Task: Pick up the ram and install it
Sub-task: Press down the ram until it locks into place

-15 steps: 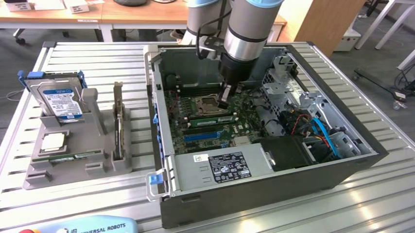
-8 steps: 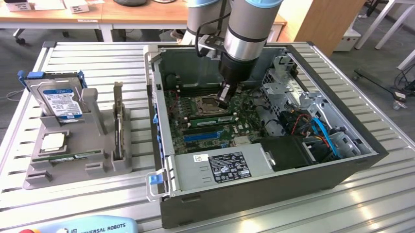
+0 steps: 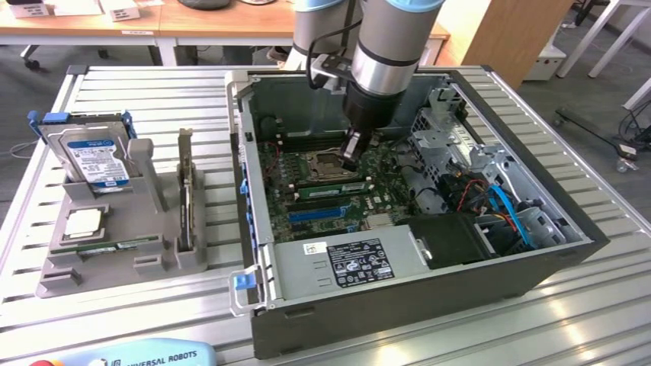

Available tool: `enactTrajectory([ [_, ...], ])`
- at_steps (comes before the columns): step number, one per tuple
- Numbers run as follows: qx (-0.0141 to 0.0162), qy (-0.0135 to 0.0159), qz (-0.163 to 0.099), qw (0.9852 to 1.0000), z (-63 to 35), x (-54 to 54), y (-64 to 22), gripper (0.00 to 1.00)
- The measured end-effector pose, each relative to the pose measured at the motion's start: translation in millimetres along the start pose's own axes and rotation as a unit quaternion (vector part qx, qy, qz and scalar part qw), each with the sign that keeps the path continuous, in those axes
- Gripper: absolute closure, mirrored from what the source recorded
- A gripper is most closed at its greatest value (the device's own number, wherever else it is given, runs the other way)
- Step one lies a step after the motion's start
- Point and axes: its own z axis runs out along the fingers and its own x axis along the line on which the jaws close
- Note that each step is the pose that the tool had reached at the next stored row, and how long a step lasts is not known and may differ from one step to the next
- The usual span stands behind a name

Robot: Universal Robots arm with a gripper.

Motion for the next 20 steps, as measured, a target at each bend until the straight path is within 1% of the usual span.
enactTrajectory([
  [3, -0.0050, 0.0039, 0.005, 1.0000, -0.5, 0.0, 0.0, 0.90],
  [7, -0.0095, 0.0076, 0.011, 0.9999, -0.6, -0.1, 0.0, 0.90],
  [9, -0.0106, 0.0085, 0.014, 0.9998, -0.6, 0.0, 0.1, 0.90],
  [12, -0.0100, 0.0082, 0.022, 0.9997, -0.5, -0.6, 0.4, 0.90],
  [15, -0.0090, 0.0075, 0.037, 0.9993, -0.5, -0.8, 0.6, 0.90],
  [20, -0.0069, 0.0055, 0.069, 0.9976, -0.5, -0.8, 0.7, 0.90],
])
